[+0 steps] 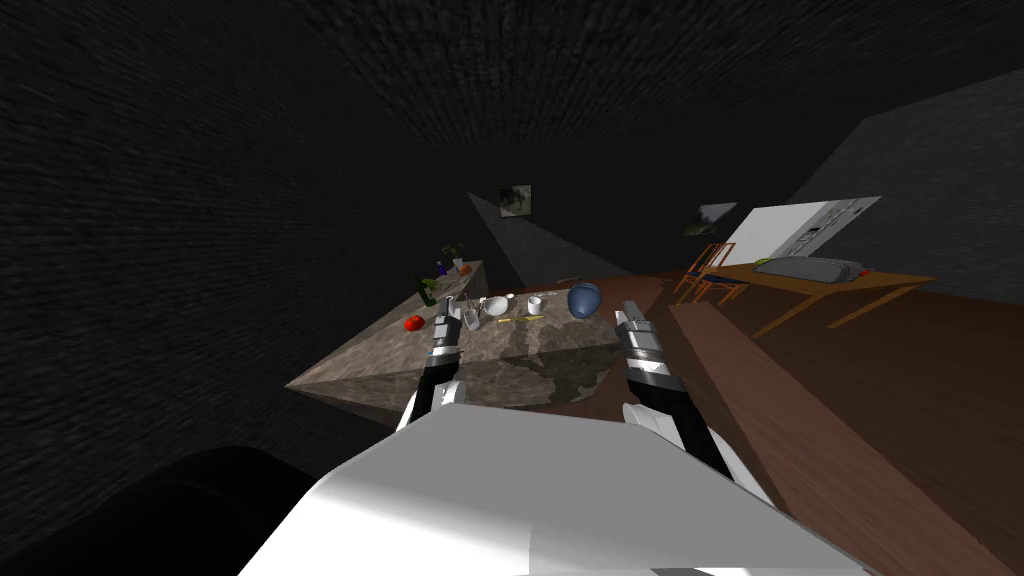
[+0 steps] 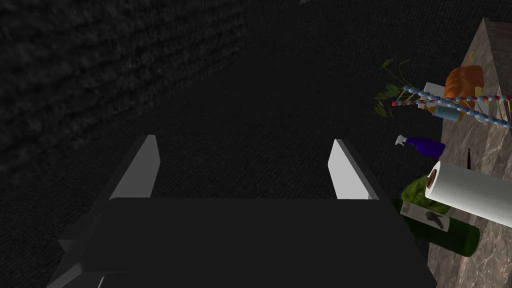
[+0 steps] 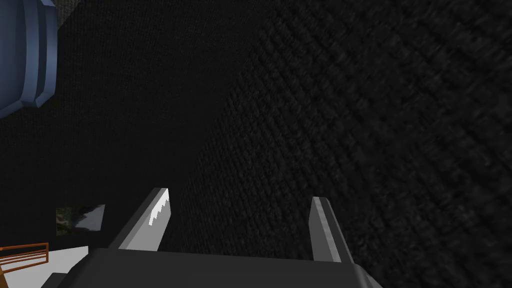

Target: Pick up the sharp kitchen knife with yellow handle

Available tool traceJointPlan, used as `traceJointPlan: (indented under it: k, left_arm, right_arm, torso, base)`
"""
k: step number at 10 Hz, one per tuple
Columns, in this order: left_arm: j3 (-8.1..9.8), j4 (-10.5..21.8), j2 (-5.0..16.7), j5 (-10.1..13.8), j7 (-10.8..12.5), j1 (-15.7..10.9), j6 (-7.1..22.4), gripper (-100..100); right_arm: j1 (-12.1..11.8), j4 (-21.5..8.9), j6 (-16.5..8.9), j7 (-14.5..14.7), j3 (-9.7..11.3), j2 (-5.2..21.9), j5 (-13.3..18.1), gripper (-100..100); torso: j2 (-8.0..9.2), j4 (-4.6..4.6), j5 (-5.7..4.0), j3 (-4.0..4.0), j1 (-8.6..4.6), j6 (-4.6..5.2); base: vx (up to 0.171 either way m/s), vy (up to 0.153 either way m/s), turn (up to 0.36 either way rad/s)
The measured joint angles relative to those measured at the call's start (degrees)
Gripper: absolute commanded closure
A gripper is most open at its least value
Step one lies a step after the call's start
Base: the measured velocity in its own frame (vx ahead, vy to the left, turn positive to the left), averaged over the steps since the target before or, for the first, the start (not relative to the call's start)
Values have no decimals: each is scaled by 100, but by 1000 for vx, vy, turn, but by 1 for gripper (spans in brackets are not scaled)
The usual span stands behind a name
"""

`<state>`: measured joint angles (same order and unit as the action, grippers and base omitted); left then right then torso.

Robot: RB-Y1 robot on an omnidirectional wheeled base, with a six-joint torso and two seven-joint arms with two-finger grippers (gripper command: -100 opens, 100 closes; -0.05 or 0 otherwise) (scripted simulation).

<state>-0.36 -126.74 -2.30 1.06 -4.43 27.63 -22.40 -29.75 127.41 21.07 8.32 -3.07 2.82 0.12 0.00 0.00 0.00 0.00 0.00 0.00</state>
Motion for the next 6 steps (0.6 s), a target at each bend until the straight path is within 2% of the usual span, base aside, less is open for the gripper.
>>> traceJointPlan:
  k: [4,6]
  left_arm:
    - [89,12,473,-6,77,-181,266,-100]
    - [185,24,712,-4,153,-361,545,-100]
  right_arm:
    - [0,0,0,0,0,0,0,0]
    - [1,0,0,0,1,-1,0,0]
  torso:
    - [5,1,-3,3,-14,1]
    - [11,2,-5,6,-20,1]
  base:
    - [-17,-40,-38]
    - [-30,-62,-59]
